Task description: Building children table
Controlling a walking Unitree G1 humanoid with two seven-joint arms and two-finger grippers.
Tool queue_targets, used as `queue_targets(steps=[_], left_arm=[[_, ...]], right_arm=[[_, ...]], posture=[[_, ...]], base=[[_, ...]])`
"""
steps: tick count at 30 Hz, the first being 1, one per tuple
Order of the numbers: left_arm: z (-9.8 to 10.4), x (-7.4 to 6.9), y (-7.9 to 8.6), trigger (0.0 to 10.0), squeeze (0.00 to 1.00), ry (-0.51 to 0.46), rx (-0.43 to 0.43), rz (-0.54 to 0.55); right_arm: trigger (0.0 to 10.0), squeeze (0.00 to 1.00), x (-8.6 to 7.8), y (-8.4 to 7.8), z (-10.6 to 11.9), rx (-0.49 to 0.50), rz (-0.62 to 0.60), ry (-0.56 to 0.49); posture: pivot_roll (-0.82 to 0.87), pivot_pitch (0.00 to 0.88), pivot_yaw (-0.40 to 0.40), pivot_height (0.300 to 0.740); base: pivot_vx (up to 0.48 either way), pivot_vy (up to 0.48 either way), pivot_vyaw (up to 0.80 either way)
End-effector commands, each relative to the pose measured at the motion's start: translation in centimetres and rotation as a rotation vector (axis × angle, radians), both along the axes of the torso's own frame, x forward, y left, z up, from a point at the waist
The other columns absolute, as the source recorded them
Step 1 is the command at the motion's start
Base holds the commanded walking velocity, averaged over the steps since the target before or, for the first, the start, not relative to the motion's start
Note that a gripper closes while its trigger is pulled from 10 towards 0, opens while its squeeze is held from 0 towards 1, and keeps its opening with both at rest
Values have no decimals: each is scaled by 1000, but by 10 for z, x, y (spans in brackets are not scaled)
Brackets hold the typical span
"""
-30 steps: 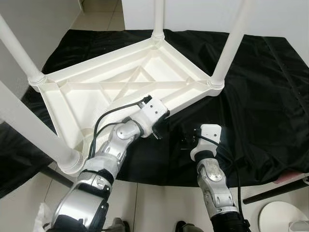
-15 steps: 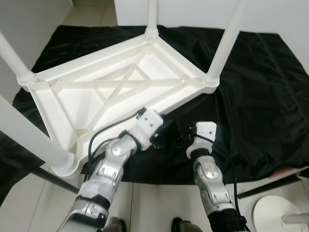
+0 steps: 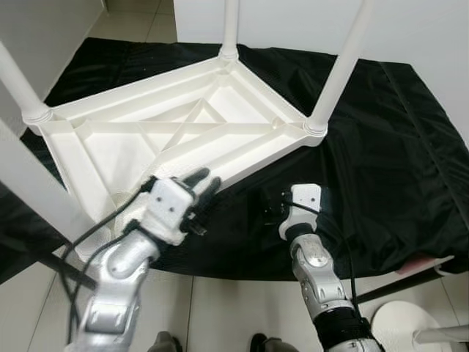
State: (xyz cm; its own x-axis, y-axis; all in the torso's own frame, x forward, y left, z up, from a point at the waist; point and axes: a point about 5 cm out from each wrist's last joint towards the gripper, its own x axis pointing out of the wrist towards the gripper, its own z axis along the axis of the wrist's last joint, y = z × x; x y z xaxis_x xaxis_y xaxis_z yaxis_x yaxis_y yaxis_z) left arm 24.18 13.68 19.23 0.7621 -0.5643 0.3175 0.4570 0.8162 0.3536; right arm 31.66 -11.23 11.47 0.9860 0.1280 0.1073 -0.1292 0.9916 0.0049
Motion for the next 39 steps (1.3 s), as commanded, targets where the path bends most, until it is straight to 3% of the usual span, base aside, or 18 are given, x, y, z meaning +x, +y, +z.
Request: queue_targets(steps=[1,6,8,10,11,12,13,17,18,21,27,28,30,31,33,36,37,39], left_arm=[[1,-20,8,10000,0,2,57,-117],[4,-30,16,10000,0,-19,107,-153],[6,-37,24,10000,0,21,151,-182],[15,-48,44,10000,0,53,271,-182],[15,-48,44,10000,0,53,271,-182],[15,-55,65,10000,0,188,345,-169],[15,-55,65,10000,0,188,345,-169],[19,-66,95,10000,0,300,447,-73],[19,-66,95,10000,0,300,447,-73],[23,-81,126,10000,0,429,573,0],[30,-98,155,10000,0,564,688,59],[36,-98,164,10000,0,576,700,118],[48,-91,187,10000,0,546,713,294],[48,-91,187,10000,0,546,713,294],[63,-78,209,10000,0,415,810,474],[69,-70,217,10000,0,359,807,558],[81,-59,228,10000,0,258,773,691],[85,-56,230,10000,0,225,749,720]], right_arm=[[10000,0,2,-2,-4,6,-5,16],[10000,0,4,-3,-3,9,-9,14],[10000,0,6,-3,-4,12,-11,15],[10000,0,8,-1,-5,18,-5,20],[10000,0,8,-1,-5,18,-5,20],[10000,0,10,1,-5,21,0,21],[10000,0,10,1,-5,21,0,21],[10000,0,14,1,-5,24,3,23],[10000,0,14,1,-5,24,3,23],[10000,0,18,1,-5,25,9,25],[10000,0,21,4,-4,27,21,22],[10000,0,22,5,-4,28,24,20],[10000,0,22,7,-4,30,29,18],[10000,0,22,7,-4,30,29,18],[10000,0,22,10,-4,35,34,15],[10000,0,22,10,-4,37,36,13],[10000,0,22,12,-4,39,37,10],[10000,0,22,12,-4,40,37,9]], posture=[[219,114,-57,740],[232,118,-62,740],[255,122,-68,740],[268,129,-75,740],[268,129,-75,740],[285,132,-81,740],[285,132,-81,740],[310,135,-98,740],[310,135,-98,740],[327,140,-110,740],[332,140,-112,740],[332,140,-112,740],[335,142,-109,740],[335,142,-109,740],[331,145,-104,740],[331,143,-102,740],[326,143,-97,740],[323,143,-95,740]], base=[[0,0,0],[0,0,0],[0,0,0],[0,0,0],[0,0,0],[0,0,0],[0,0,0],[0,0,0],[0,0,0],[0,0,0],[0,0,0],[0,0,0],[0,0,0],[0,0,0],[0,0,0],[0,0,0],[0,0,0],[0,0,0]])
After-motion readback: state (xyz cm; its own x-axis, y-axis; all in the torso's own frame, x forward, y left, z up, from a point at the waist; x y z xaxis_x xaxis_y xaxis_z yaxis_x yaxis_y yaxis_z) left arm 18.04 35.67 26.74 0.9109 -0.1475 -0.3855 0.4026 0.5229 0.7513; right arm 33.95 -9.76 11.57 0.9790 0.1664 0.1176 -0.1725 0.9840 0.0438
